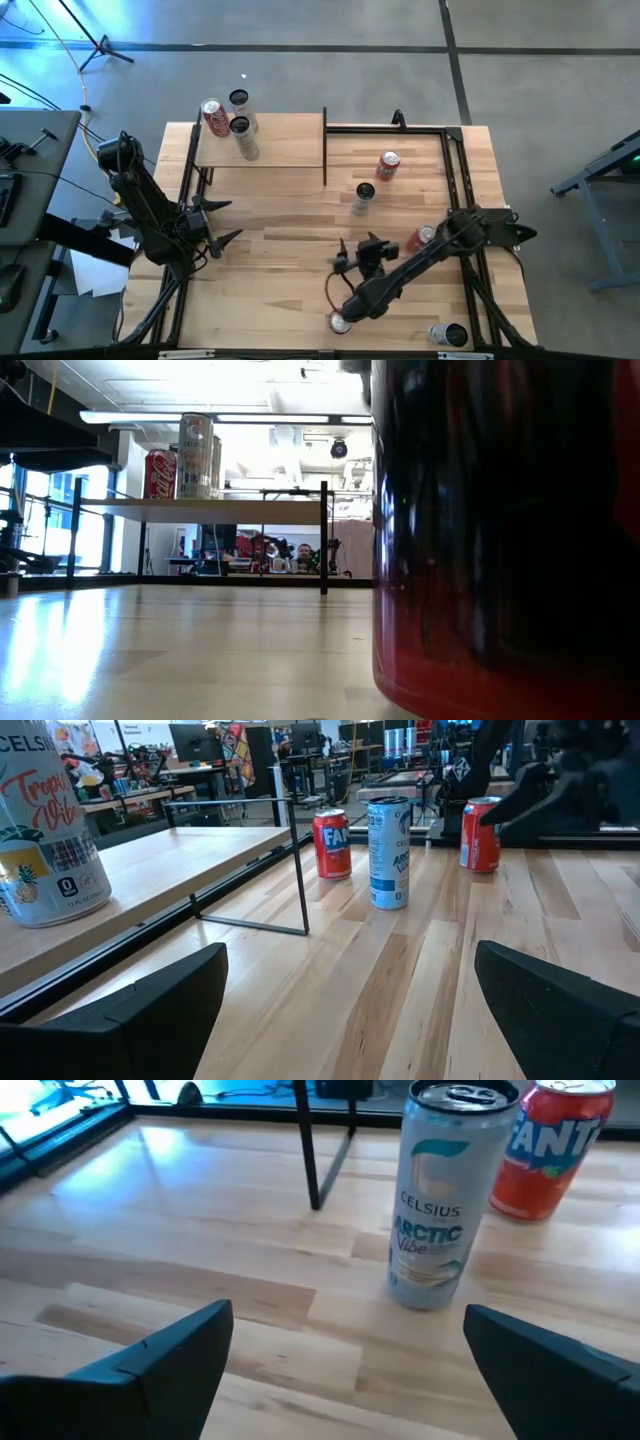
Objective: Place canned beverage on shelf
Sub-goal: Put the top blue soda can on the shelf
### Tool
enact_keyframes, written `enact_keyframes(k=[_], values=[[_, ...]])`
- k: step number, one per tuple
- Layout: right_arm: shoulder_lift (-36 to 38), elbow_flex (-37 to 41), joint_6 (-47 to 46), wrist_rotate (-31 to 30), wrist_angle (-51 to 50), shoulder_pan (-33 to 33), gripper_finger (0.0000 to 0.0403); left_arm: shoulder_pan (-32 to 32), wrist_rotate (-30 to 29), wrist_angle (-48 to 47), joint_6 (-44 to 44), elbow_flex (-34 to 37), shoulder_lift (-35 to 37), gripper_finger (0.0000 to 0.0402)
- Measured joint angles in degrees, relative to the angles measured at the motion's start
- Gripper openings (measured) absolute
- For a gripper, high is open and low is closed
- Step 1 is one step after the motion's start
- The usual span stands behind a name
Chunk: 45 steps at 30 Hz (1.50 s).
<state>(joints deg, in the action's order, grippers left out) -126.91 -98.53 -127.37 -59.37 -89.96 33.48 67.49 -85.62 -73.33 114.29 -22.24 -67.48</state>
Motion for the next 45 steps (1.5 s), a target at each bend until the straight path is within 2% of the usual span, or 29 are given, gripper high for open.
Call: enact_keyframes(k=[5,10,13,19,25,32,37,41,45], values=[[-2.2,-0.1,1.1,-0.4,0.2,-2.3,0.0374,0.0,0.0,0.0,0.0,0.0,0.0,0.0400],[-2.8,0.0,-5.2,1.0,-0.2,-4.0,0.0368,0.0,0.0,0.0,0.0,0.0,0.0,0.0400],[-2.6,0.0,-9.5,1.5,0.2,-2.8,0.0365,0.0,0.0,0.0,0.0,0.0,0.0,0.0400],[-1.3,-3.2,-9.1,5.9,-0.1,0.5,0.0364,0.0,0.0,0.0,0.0,0.0,0.0,0.0400],[-0.9,-3.6,-8.8,6.0,-0.1,1.5,0.0364,0.0,0.0,0.0,0.0,0.0,0.0,0.0400],[2.7,2.7,-10.2,3.9,-0.2,-0.8,0.0364,0.0,0.0,0.0,0.0,0.0,0.0,0.0400],[2.8,3.2,-10.3,0.7,0.6,-3.4,0.0364,0.0,0.2,0.0,0.0,0.0,0.0,0.0400],[2.8,4.9,-10.4,0.8,1.4,-5.3,0.0364,0.0,0.2,0.0,0.0,0.0,0.0,0.0400],[2.8,9.1,-10.2,-0.3,6.9,-6.9,0.0364,0.0,0.2,0.0,0.0,0.0,0.0,0.0400]])
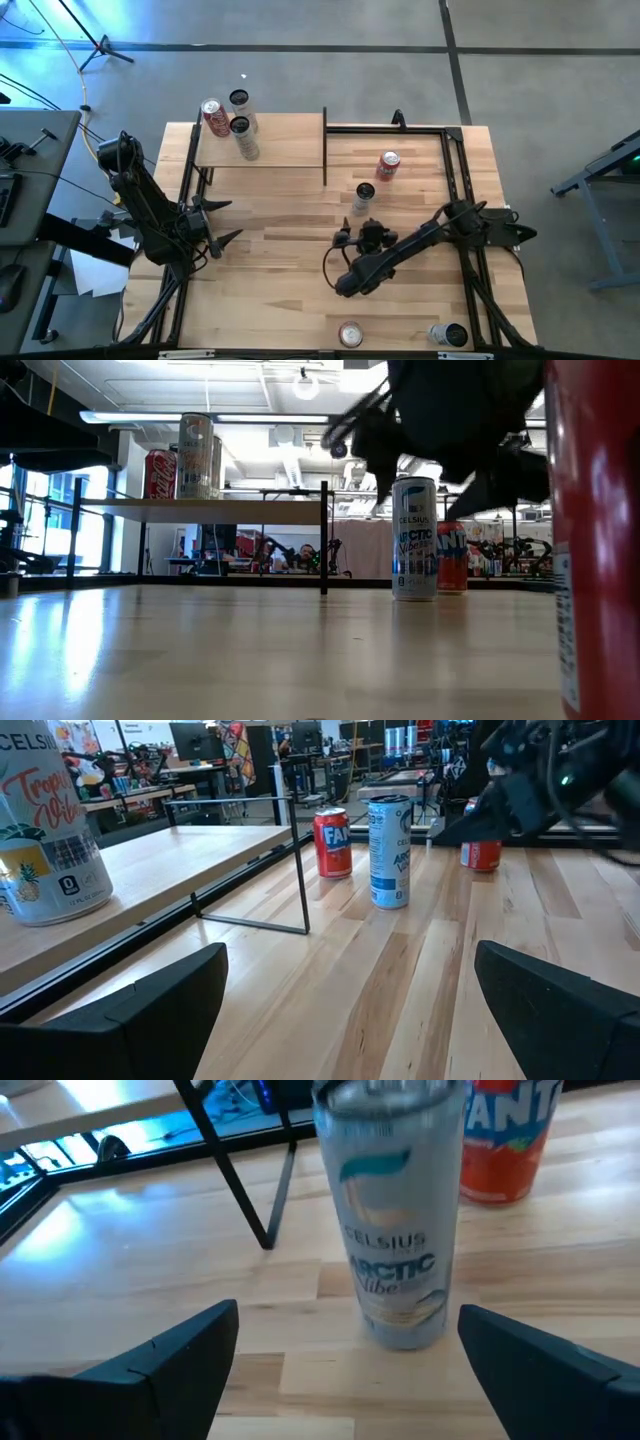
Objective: Place canned beverage on shelf
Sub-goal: Put the top blue soda can on the shelf
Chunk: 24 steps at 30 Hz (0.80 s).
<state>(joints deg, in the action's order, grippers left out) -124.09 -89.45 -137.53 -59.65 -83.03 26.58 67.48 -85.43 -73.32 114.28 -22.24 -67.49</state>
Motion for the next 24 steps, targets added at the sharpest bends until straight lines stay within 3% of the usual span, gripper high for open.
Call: enact_keyframes(k=[7,12,24], values=[[0.0,10.2,2.0,-6.4,12.8,-2.0,0.0364,0.0,0.0,0.0,0.0,0.0,0.0,0.0400],[0.0,15.3,9.3,-11.0,21.0,-3.8,0.0364,0.0,0.0,0.0,0.0,0.0,0.0,0.0400],[0.0,19.9,12.5,-13.6,26.0,-8.2,0.0364,0.0,0.0,0.0,0.0,0.0,0.0,0.0400]])
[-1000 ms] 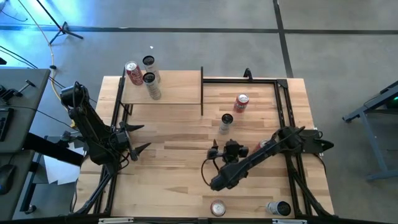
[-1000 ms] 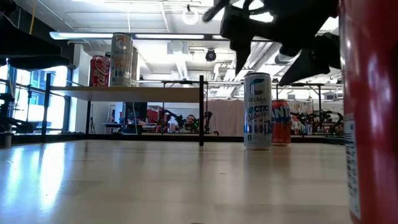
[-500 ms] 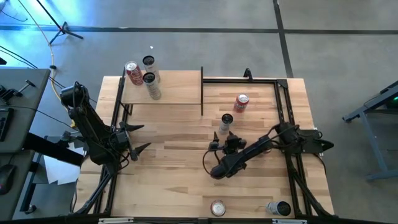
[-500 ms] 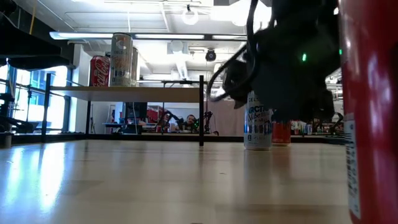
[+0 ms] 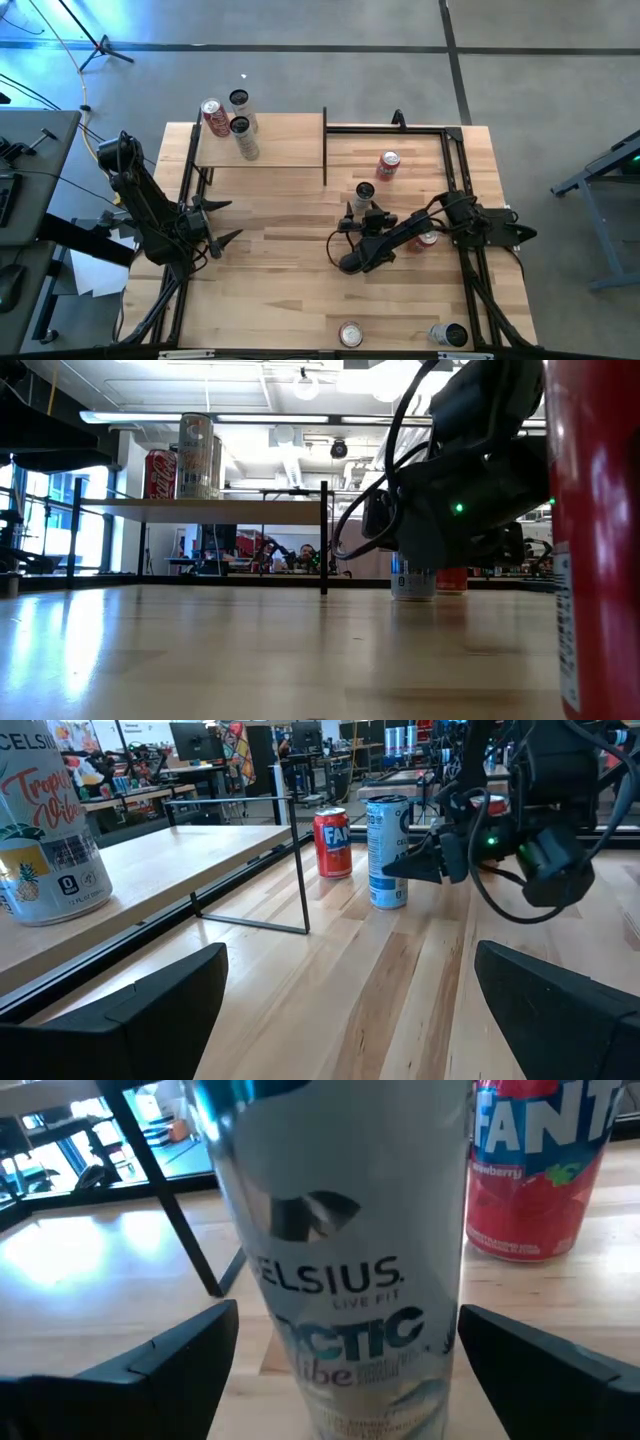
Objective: Place canned beverage on shelf
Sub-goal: Put the top blue soda can on the shelf
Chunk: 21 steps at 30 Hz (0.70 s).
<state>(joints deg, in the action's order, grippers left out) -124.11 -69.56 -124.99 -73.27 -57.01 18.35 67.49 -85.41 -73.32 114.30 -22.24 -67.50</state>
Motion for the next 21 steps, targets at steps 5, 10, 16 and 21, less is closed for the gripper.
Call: enact_keyframes(k=[5,10,16,21], values=[[0.0,0.0,2.5,-0.1,0.7,-1.4,0.0357,0.0,0.0,0.0,0.0,0.0,0.0,0.0400],[0.0,0.0,4.7,-1.2,1.7,-2.7,0.0322,0.0,0.0,0.0,0.0,0.0,0.0,0.0400],[0.0,0.0,5.9,-1.3,3.0,-3.7,0.0240,0.0,0.0,0.0,0.0,0.0,0.0,0.0400],[0.0,0.0,7.1,-1.8,4.2,-3.0,0.0237,0.0,0.0,0.0,0.0,0.0,0.0,0.0400]])
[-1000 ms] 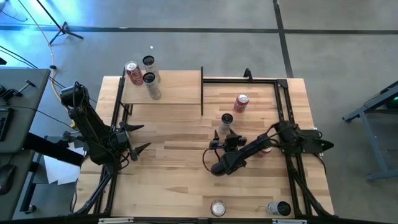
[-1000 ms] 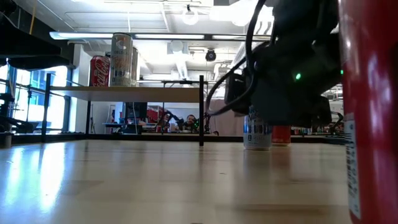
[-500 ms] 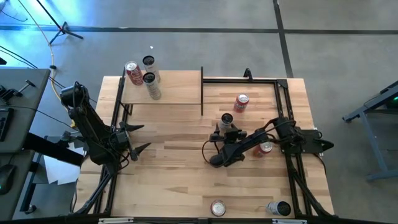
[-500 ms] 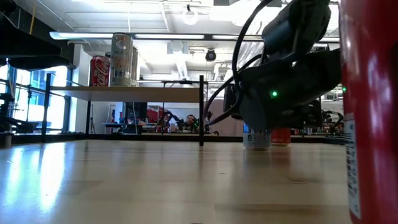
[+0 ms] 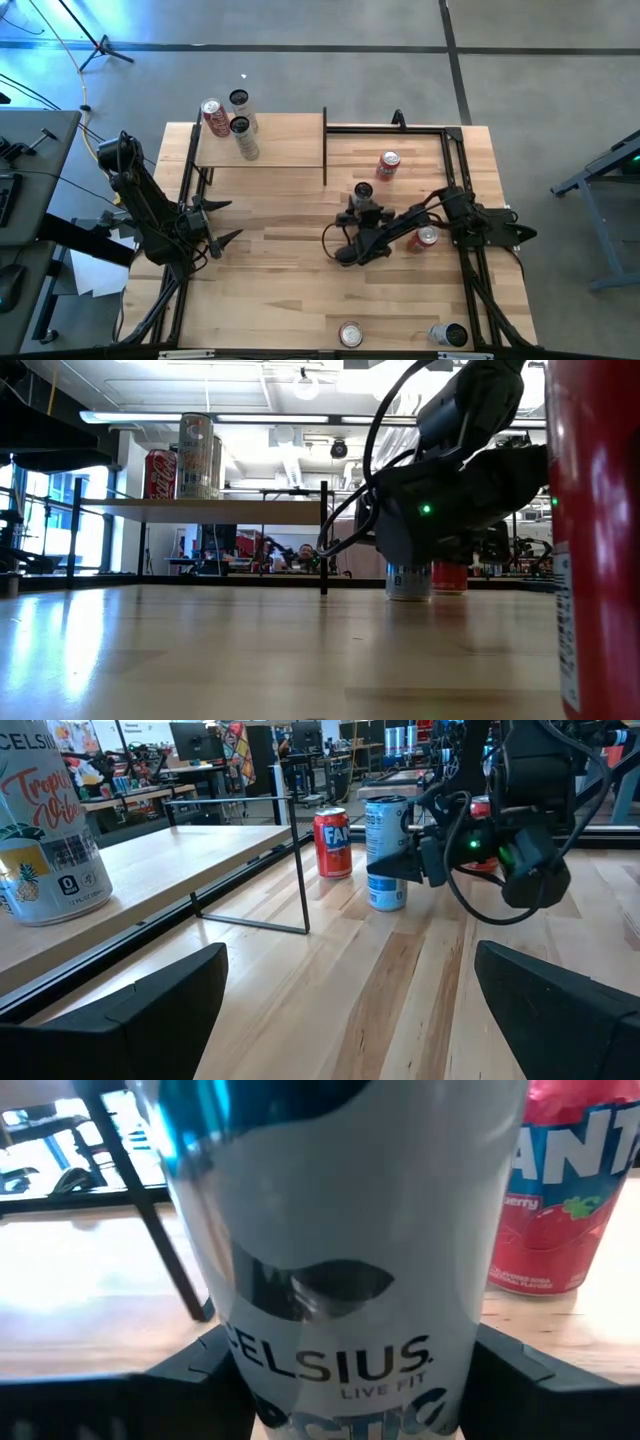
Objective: Place canned beverage on shelf
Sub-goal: Put the top blue soda can on the shelf
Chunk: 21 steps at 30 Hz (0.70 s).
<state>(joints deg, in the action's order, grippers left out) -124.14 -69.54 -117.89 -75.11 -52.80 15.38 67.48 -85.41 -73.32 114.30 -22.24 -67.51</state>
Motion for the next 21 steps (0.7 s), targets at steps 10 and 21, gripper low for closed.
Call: enact_keyframes(k=[10,21], values=[[0.0,-1.6,-2.5,-0.1,-0.6,3.1,0.0237,0.0,0.0,0.0,0.0,0.0,0.0,0.0400],[2.3,-17.9,4.3,3.1,-19.8,5.5,0.0237,0.0,0.0,0.0,0.0,0.0,0.0,0.0400]])
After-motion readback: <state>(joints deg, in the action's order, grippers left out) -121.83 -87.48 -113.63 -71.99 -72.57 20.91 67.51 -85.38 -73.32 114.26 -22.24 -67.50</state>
